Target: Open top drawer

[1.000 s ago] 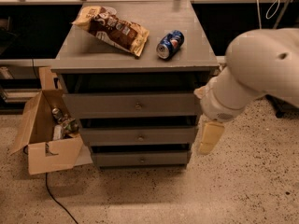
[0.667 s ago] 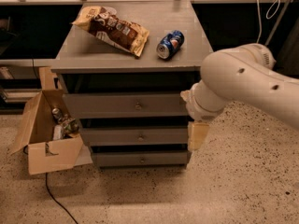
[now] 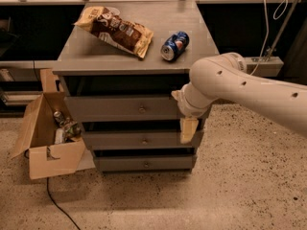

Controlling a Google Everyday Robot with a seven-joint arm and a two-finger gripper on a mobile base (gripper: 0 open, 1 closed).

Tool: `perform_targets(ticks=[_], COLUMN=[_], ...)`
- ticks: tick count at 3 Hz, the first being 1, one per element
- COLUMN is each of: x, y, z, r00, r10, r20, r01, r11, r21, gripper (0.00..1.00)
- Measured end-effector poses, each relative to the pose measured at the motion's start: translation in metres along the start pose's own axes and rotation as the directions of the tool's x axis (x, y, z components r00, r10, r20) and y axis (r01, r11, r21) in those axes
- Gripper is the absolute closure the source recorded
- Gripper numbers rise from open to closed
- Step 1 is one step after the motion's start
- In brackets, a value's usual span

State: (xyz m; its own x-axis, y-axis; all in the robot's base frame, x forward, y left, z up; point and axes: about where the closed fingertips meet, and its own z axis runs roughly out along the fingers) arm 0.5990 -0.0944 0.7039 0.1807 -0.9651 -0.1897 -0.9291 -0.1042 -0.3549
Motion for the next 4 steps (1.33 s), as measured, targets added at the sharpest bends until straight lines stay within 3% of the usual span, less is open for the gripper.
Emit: perform_targets(ticks=[1, 2, 4], x=[0.002, 0.002, 0.039], y=[-0.038, -0.038, -0.076], z=[0.032, 0.032, 0.068], r00=[0.999, 0.999, 0.997], r10=[0.011, 0.011, 0.074], r20=[0.032, 0.032, -0.03], r01=[-0.012, -0.012, -0.075], r11=[0.9999, 0.9999, 0.9972], r21=[0.009, 0.009, -0.009], gripper=[0.0, 0.0, 0.0])
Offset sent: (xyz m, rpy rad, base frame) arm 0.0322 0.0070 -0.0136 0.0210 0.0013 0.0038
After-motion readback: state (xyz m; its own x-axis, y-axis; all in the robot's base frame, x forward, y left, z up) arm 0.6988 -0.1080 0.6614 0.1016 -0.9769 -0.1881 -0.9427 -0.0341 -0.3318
